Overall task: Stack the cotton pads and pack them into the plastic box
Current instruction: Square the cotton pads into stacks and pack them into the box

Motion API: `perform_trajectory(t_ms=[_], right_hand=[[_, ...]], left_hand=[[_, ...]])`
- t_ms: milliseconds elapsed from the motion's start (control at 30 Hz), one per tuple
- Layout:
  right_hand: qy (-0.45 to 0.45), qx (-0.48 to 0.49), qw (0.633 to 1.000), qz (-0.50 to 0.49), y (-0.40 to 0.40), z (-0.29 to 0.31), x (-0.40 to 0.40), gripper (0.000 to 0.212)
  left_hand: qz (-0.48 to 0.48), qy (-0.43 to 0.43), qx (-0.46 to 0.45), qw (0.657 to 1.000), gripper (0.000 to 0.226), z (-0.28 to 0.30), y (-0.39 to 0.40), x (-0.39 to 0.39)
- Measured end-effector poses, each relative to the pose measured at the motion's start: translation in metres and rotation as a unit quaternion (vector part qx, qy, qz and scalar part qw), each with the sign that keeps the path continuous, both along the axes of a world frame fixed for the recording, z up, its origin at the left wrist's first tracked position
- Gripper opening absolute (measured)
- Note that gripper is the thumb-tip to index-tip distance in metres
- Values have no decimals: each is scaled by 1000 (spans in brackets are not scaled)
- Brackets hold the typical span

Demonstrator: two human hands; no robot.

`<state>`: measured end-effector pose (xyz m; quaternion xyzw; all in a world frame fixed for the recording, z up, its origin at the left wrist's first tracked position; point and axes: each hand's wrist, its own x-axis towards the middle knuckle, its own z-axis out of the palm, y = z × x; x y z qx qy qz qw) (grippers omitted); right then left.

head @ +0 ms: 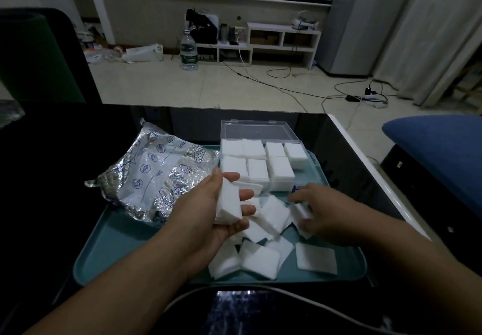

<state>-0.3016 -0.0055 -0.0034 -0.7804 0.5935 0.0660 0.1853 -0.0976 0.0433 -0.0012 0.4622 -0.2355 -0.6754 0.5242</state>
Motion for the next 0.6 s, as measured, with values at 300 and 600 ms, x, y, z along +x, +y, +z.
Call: perform_trajectory(t_ms=[300,600], right_hand=[[-16,-67,995,-77,-3,-2,0,20],[-278,-1,951,-134,2,42,-19,12]], left_hand=[[0,-4,5,1000,37,-1,3,0],[-5,-14,-3,1000,38,0,3,-3]])
